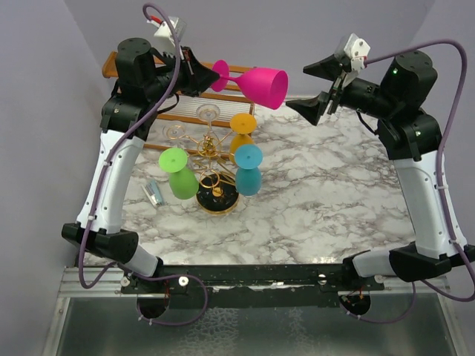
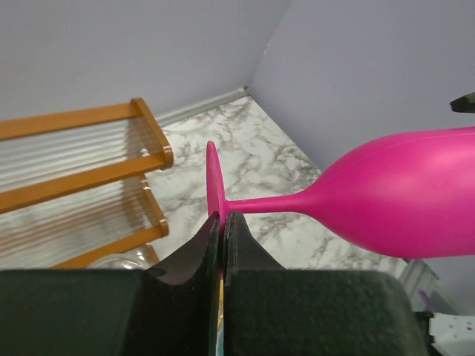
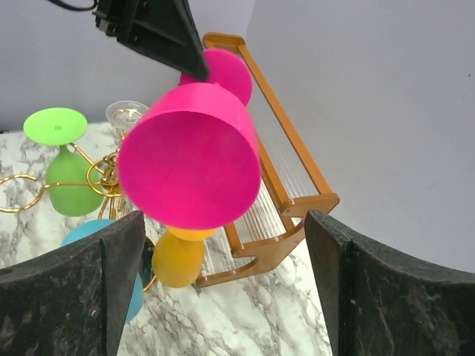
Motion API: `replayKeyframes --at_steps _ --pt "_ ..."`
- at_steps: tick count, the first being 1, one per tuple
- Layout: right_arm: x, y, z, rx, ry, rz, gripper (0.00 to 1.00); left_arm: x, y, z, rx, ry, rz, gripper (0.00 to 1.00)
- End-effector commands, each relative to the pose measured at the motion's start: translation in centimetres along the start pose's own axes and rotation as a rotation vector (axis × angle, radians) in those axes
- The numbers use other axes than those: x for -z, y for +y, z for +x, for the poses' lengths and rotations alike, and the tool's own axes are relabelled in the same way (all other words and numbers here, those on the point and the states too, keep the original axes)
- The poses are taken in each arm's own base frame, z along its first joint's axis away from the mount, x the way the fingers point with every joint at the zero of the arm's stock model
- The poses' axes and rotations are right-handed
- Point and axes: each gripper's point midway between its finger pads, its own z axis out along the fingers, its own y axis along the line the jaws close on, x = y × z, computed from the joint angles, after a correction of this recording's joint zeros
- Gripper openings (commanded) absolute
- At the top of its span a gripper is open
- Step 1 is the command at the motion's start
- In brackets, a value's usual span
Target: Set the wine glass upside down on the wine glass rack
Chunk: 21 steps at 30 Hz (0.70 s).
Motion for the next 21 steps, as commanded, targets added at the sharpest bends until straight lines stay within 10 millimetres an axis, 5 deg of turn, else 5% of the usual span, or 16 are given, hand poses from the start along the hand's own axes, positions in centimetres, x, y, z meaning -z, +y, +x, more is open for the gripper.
replayKeyframes --at_steps 1,12,21 --pt "1.8 0.8 -0.9 0.06 0.014 0.008 0.89 3.6 -0.6 -4.1 -0.24 -0.112 -0.099 0.0" --pt "3.6 1.9 -1.6 0.099 0.014 -0.024 0.94 8.3 -2.4 -5.9 -0.631 -0.102 -0.132 0.0" --pt "3.4 2.0 -0.5 0.096 0.031 -0.028 0.96 12.8 -6.2 -1.9 -0.885 0.038 0.049 0.0"
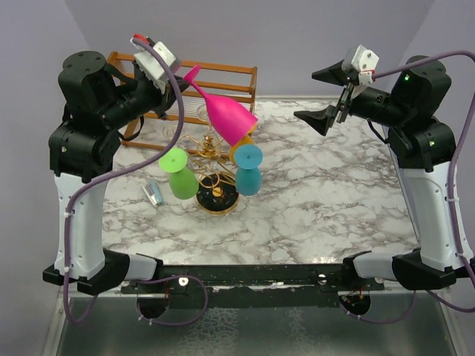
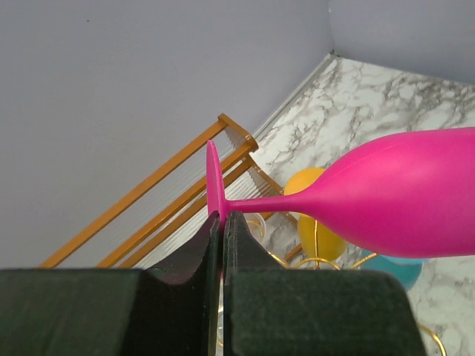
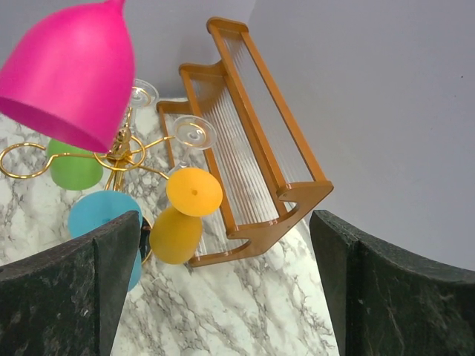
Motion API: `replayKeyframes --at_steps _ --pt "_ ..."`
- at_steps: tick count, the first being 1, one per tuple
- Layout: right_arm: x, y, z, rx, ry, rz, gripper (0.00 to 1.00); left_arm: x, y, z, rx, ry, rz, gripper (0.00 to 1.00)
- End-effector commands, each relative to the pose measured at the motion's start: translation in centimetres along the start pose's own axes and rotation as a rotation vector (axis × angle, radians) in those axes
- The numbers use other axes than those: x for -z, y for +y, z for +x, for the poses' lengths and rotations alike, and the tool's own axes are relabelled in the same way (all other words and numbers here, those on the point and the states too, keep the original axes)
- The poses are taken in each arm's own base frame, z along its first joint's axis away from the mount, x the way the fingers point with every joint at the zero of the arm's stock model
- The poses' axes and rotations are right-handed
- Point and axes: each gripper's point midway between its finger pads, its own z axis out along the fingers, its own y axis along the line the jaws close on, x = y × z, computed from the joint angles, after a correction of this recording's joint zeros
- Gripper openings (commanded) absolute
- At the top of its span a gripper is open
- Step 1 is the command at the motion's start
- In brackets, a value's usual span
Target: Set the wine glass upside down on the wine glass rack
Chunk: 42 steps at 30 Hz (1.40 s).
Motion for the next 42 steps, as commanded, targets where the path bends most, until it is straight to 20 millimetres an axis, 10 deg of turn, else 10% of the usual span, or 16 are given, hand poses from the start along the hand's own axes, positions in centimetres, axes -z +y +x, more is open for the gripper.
replayKeyframes --at_steps 1,24,42 --pt "0.4 0.5 0.1 0.014 0.001 -0.014 0.97 3.4 -3.3 0.1 -0.188 0.018 0.143 0.0" --pt "0.1 0.7 2.2 -0.009 0.028 -0.018 0.99 11.8 -8.7 8.2 -0.52 0.241 0.327 0.0" --pt "-0.3 0.7 4.9 -0.017 0.078 -0.014 1.0 10.1 -7.4 12.5 -0.735 0.33 0.4 0.0"
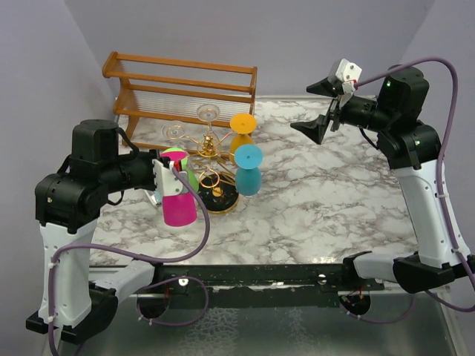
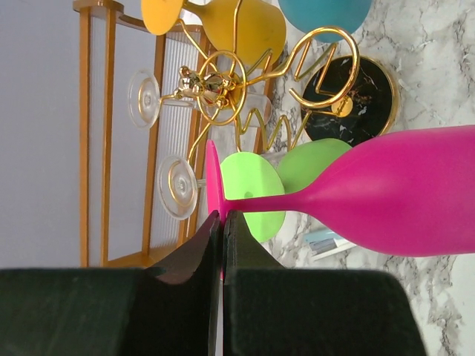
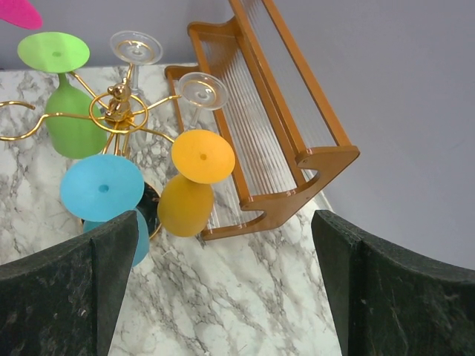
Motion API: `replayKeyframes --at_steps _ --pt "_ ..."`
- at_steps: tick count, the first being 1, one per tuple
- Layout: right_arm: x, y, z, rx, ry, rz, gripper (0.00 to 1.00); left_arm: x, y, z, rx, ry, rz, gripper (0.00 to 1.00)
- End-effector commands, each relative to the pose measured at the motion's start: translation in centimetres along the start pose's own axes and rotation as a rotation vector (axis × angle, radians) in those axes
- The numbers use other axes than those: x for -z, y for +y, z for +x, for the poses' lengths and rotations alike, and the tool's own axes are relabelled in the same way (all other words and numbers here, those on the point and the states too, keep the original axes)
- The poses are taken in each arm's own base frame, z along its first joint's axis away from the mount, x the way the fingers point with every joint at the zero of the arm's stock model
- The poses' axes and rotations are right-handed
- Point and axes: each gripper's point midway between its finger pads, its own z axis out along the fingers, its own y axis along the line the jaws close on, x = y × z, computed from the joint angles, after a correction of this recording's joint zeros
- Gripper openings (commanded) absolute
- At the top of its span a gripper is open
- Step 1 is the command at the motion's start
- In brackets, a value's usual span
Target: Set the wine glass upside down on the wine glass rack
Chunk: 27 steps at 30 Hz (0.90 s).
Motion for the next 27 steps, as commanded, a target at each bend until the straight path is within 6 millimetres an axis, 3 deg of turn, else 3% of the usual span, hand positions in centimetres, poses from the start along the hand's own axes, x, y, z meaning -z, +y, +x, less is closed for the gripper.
replayKeyframes --at_steps 1,9,27 --pt "0.3 0.0 0.2 0.022 -0.002 0.013 1.0 -0.5 0.8 0.1 -0.083 -0.004 -0.018 0.0" --pt "0.4 -0.1 0.7 0.025 0.014 0.023 1.0 -1.7 1.0 -1.1 -0.092 -0.083 -0.002 0.0" --pt "0.0 -0.4 1.6 0.025 0.034 0.029 1.0 -3.9 0.4 -1.6 -0.214 -0.146 0.081 0.0"
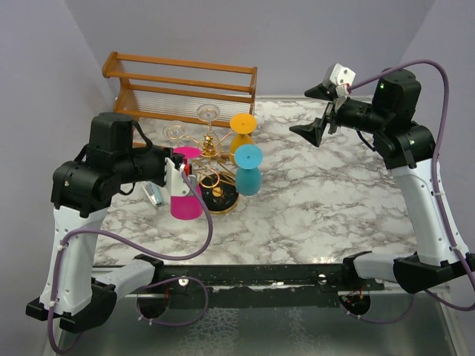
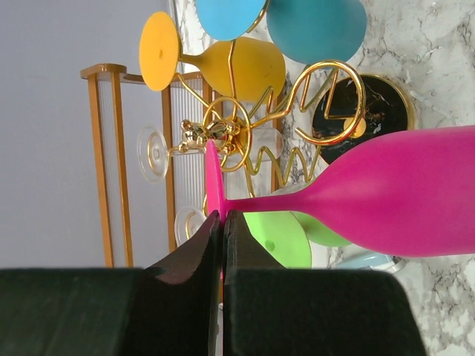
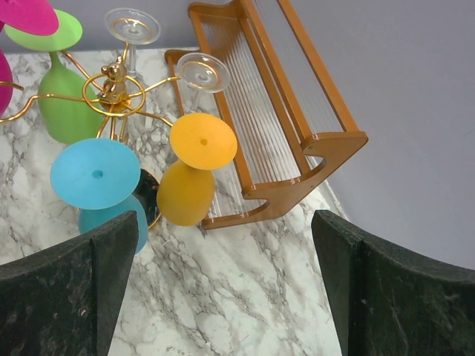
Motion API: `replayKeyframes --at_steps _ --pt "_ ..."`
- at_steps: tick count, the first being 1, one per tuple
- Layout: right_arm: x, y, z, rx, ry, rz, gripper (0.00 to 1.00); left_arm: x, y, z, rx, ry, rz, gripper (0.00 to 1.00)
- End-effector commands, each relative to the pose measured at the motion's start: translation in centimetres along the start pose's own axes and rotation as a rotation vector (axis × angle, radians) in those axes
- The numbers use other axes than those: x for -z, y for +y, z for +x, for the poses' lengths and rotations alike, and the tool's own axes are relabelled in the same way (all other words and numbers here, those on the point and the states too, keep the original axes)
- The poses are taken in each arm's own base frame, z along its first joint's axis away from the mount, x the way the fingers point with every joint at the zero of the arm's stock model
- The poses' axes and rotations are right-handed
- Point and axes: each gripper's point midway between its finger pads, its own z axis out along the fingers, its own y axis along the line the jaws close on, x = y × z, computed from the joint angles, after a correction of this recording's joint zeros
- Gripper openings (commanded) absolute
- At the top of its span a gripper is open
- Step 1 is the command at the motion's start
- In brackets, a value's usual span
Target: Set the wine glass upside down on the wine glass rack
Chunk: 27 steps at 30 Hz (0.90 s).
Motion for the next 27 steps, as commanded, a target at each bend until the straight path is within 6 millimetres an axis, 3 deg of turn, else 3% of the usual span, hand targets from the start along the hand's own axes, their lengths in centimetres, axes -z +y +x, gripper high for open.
replayKeyframes --at_steps 1,27 --pt "0.5 -0.6 -0.3 0.029 -0.002 0.038 1.0 -0.7 -0.1 -0.8 -0.083 -0.055 0.023 0.0" --pt "0.4 -0.7 0.4 0.032 0.016 0.045 1.0 -3.5 0.6 -0.6 -0.19 -0.099 0.032 0.0"
